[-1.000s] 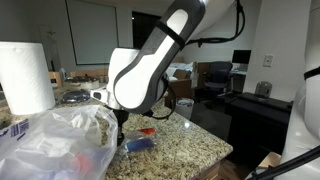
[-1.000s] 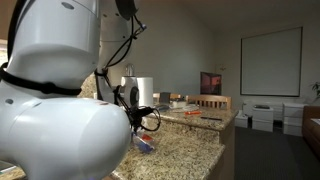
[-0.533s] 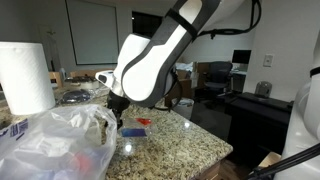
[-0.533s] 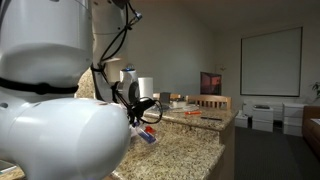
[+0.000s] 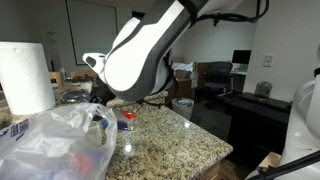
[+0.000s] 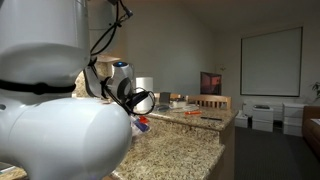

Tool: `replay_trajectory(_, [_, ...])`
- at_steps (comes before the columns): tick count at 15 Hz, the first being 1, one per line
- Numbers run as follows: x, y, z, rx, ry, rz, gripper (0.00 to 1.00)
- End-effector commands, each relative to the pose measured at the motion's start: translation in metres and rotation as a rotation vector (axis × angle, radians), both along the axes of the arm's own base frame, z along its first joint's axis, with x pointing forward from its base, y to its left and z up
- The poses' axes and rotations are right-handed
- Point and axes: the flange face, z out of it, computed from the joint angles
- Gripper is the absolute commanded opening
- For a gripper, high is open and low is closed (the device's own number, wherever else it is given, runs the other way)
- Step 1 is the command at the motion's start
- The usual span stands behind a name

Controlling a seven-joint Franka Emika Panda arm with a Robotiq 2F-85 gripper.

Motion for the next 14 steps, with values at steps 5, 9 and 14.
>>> replay_trajectory(5, [0.036, 0.054, 0.020, -0.145, 0.149, 0.236, 0.13])
replay_trajectory(9, [0.066, 0.083, 0.004, -0.246, 0.275, 0.318, 0.13])
replay_trajectory(14, [0.095, 0.128, -0.014, -0.218, 0.293, 0.402, 0.13])
